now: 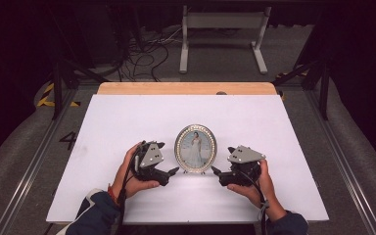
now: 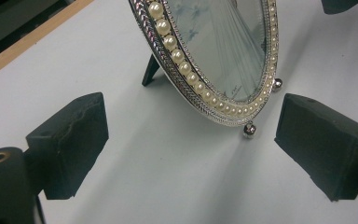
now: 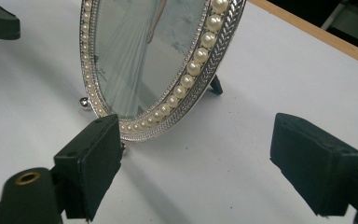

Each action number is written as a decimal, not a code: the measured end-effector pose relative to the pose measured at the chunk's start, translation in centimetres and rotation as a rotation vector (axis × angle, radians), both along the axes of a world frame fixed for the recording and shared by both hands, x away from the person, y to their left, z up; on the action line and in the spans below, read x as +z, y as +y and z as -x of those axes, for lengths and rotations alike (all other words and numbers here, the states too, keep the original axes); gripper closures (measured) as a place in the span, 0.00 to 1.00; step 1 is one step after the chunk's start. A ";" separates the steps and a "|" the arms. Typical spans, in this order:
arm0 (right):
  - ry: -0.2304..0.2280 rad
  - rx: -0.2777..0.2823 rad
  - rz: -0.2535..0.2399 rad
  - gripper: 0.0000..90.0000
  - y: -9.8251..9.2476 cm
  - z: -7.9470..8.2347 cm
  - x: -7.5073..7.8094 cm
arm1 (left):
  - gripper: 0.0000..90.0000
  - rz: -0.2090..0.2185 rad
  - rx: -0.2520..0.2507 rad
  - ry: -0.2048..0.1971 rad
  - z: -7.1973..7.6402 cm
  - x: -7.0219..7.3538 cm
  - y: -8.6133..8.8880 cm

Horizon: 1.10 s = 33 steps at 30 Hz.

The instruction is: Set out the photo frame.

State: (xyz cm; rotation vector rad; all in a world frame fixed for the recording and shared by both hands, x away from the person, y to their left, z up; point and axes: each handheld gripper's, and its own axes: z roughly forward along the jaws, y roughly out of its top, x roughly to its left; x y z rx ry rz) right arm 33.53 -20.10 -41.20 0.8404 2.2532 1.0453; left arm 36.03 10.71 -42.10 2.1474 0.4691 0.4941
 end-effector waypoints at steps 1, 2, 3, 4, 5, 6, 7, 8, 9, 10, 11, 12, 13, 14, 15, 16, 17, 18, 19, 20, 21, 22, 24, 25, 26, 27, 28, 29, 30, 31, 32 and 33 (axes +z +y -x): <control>0.000 0.000 0.000 0.19 0.0 0.0 0.0 | 0.11 0.000 0.000 0.000 0.0 0.0 0.0; 0.002 0.001 0.001 0.19 0.0 0.0 0.0 | 0.11 0.000 -0.001 -0.001 0.0 0.0 0.0; -0.001 0.002 0.005 0.19 0.0 0.1 0.0 | 0.11 -0.002 0.001 -0.001 0.1 0.0 0.1; -0.004 0.001 0.011 0.19 -0.1 0.1 0.0 | 0.11 0.002 0.004 0.003 0.1 0.0 0.2; -0.006 0.000 0.013 0.19 -0.1 0.2 0.0 | 0.11 -0.002 0.004 0.001 0.1 0.0 0.3; -0.006 -0.001 0.012 0.19 -0.1 0.2 0.0 | 0.11 -0.003 0.005 0.001 0.2 0.0 0.4; -0.007 0.003 0.013 0.19 -0.1 0.3 0.0 | 0.11 -0.003 0.006 0.000 0.2 0.0 0.5; -0.009 0.006 0.020 0.19 -0.2 0.3 0.0 | 0.11 0.000 0.008 -0.001 0.3 0.0 0.7; -0.009 0.005 0.024 0.19 -0.2 0.4 0.0 | 0.11 0.000 0.014 0.001 0.3 0.0 0.8; -0.008 0.002 0.026 0.19 -0.3 0.5 0.0 | 0.11 0.003 0.014 -0.001 0.4 0.0 1.0; -0.009 0.002 0.032 0.19 -0.3 0.5 0.0 | 0.11 0.000 0.016 -0.004 0.4 0.0 1.1; -0.009 0.003 0.034 0.19 -0.4 0.6 0.0 | 0.11 -0.002 0.018 -0.006 0.5 0.0 1.3; -0.014 0.002 0.038 0.19 -0.5 0.6 0.0 | 0.11 -0.002 0.019 -0.006 0.6 0.0 1.4; -0.017 -0.001 0.032 0.19 -0.5 0.7 0.1 | 0.11 -0.005 0.019 -0.008 0.6 0.0 1.5; -0.021 -0.001 0.031 0.19 -0.6 0.7 0.1 | 0.11 -0.011 0.021 -0.009 0.7 0.0 1.7; -0.021 -0.003 0.028 0.19 -0.6 0.7 0.2 | 0.11 -0.010 0.022 -0.011 0.8 0.0 1.8; -0.022 -0.005 0.028 0.19 -0.6 0.7 0.2 | 0.11 -0.019 0.023 -0.016 0.8 0.0 1.9; -0.023 -0.004 0.031 0.19 -0.6 0.7 0.2 | 0.11 -0.020 0.022 -0.018 0.9 -0.1 2.1; -0.025 -0.004 0.036 0.20 -0.6 0.8 0.2 | 0.11 -0.023 0.024 -0.020 1.0 -0.1 2.2; -0.027 -0.005 0.042 0.20 -0.6 0.8 0.2 | 0.11 -0.028 0.024 -0.026 1.0 -0.1 2.3; -0.031 -0.008 0.046 0.20 -0.6 0.9 0.2 | 0.11 -0.030 0.028 -0.025 1.1 -0.1 2.4; -0.031 -0.008 0.046 0.20 -0.6 0.9 0.2 | 0.11 -0.030 0.028 -0.025 1.1 -0.1 2.4; -0.033 -0.008 0.047 0.20 -0.8 1.1 0.3 | 0.11 -0.039 0.028 -0.031 1.3 -0.1 2.7; -0.034 -0.011 0.047 0.20 -1.0 1.2 0.3 | 0.11 -0.037 0.028 -0.030 1.3 -0.1 2.9; -0.035 -0.016 0.049 0.20 -1.2 1.3 0.3 | 0.11 -0.038 0.029 -0.033 1.4 -0.1 3.0; -0.036 -0.019 0.051 0.20 -1.4 1.3 0.3 | 0.11 -0.037 0.031 -0.032 1.4 -0.1 3.1; -0.036 -0.024 0.050 0.20 -1.6 1.4 0.3 | 0.11 -0.037 0.034 -0.031 1.5 -0.1 3.2; -0.036 -0.027 0.049 0.20 -1.8 1.4 0.3 | 0.11 -0.038 0.033 -0.034 1.5 -0.1 3.3; -0.035 -0.030 0.047 0.20 -2.0 1.5 0.3 | 0.11 -0.040 0.037 -0.037 1.6 -0.1 3.5; -0.036 -0.035 0.047 0.20 -2.2 1.5 0.3 | 0.10 -0.041 0.036 -0.037 1.7 0.0 3.6; -0.036 -0.040 0.044 0.20 -2.3 1.6 0.3 | 0.10 -0.043 0.037 -0.040 1.8 0.0 3.8; -0.034 -0.043 0.042 0.20 -2.5 1.6 0.2 | 0.10 -0.048 0.039 -0.044 1.8 -0.1 3.9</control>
